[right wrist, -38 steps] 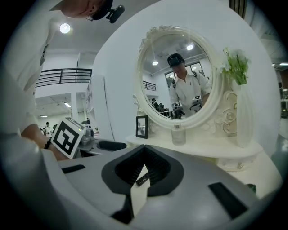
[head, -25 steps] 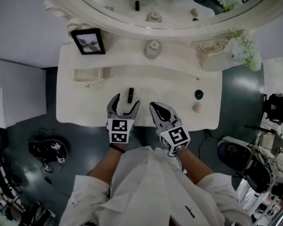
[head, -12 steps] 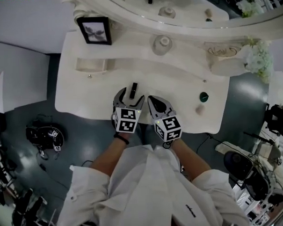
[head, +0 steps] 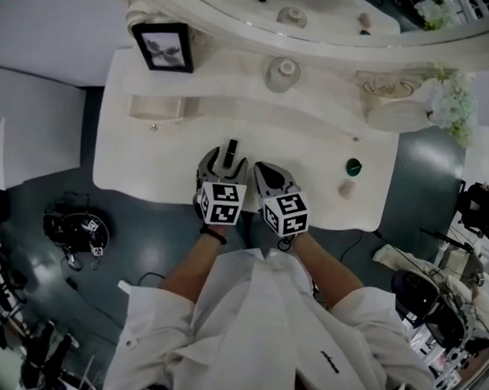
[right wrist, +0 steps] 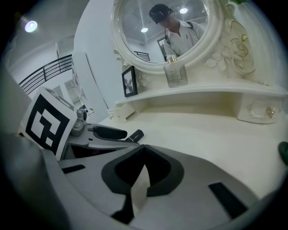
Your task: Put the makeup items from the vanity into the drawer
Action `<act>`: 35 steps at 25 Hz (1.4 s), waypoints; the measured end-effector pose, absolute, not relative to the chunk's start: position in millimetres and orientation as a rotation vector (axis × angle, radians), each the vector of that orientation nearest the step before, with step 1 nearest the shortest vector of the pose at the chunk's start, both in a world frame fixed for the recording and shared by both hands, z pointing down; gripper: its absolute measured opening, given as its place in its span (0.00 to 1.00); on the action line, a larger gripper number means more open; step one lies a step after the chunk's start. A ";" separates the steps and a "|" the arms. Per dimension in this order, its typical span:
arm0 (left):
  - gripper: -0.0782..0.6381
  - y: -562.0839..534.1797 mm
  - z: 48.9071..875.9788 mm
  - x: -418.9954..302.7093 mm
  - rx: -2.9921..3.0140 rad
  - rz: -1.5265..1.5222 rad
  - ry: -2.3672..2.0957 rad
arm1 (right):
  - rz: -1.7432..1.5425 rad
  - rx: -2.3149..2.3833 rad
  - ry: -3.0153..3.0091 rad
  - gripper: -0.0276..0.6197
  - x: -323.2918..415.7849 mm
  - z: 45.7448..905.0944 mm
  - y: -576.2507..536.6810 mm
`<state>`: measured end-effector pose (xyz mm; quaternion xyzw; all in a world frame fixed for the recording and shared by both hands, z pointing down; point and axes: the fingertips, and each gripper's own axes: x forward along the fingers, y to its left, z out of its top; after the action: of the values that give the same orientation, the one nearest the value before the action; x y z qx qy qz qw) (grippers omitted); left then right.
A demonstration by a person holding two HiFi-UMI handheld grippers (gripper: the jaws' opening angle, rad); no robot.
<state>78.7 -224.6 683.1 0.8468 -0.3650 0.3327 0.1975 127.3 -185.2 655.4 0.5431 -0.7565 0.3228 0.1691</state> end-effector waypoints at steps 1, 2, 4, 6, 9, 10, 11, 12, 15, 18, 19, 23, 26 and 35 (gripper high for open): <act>0.55 -224.5 683.8 79.5 2.369 0.933 -1.022 | 0.920 1.543 -2.149 0.07 127.4 656.1 -185.9; 0.55 -224.7 684.2 80.4 2.369 0.936 -1.024 | 0.922 1.543 -2.149 0.07 127.7 656.7 -186.6; 0.52 -225.5 685.6 81.0 2.368 0.945 -1.032 | 0.924 1.542 -2.149 0.07 127.9 657.7 -188.2; 0.47 -227.5 686.7 79.9 2.368 0.954 -1.046 | 0.923 1.538 -2.152 0.07 127.0 658.4 -189.6; 0.47 -227.6 689.9 78.3 2.364 0.979 -1.045 | 0.923 1.535 -2.153 0.07 125.9 659.0 -190.5; 0.46 -227.4 690.6 78.2 2.365 0.985 -1.043 | 0.923 1.534 -2.152 0.07 125.8 659.4 -190.6; 0.44 -227.4 690.7 78.2 2.368 0.990 -1.042 | 0.924 1.532 -2.151 0.07 125.8 659.8 -190.9; 0.41 -227.3 690.5 78.2 2.372 0.992 -1.042 | 0.923 1.531 -2.151 0.07 125.6 660.0 -191.2; 0.36 -226.5 689.6 79.7 2.385 0.989 -1.040 | 0.922 1.529 -2.152 0.07 124.3 659.9 -192.7; 0.30 -225.5 689.6 81.8 2.395 1.003 -1.044 | 0.920 1.522 -2.157 0.07 122.1 659.6 -194.1; 0.28 -225.2 689.9 81.8 2.396 1.007 -1.048 | 0.919 1.520 -2.158 0.07 121.4 659.5 -194.1; 0.27 -227.2 689.1 79.2 2.384 0.982 -1.061 | 0.914 1.515 -2.161 0.07 120.6 658.8 -194.3; 0.27 -230.2 683.8 75.4 2.381 0.946 -1.071 | 0.912 1.510 -2.165 0.07 118.3 656.9 -195.8; 0.27 -254.4 631.5 51.1 2.375 0.749 -1.143 | 0.849 1.445 -2.279 0.07 83.7 624.8 -230.8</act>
<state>51.1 -254.4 631.5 0.8494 -0.4086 0.2679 0.1995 83.7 -230.8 624.8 0.5046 -0.7959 0.2963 0.1556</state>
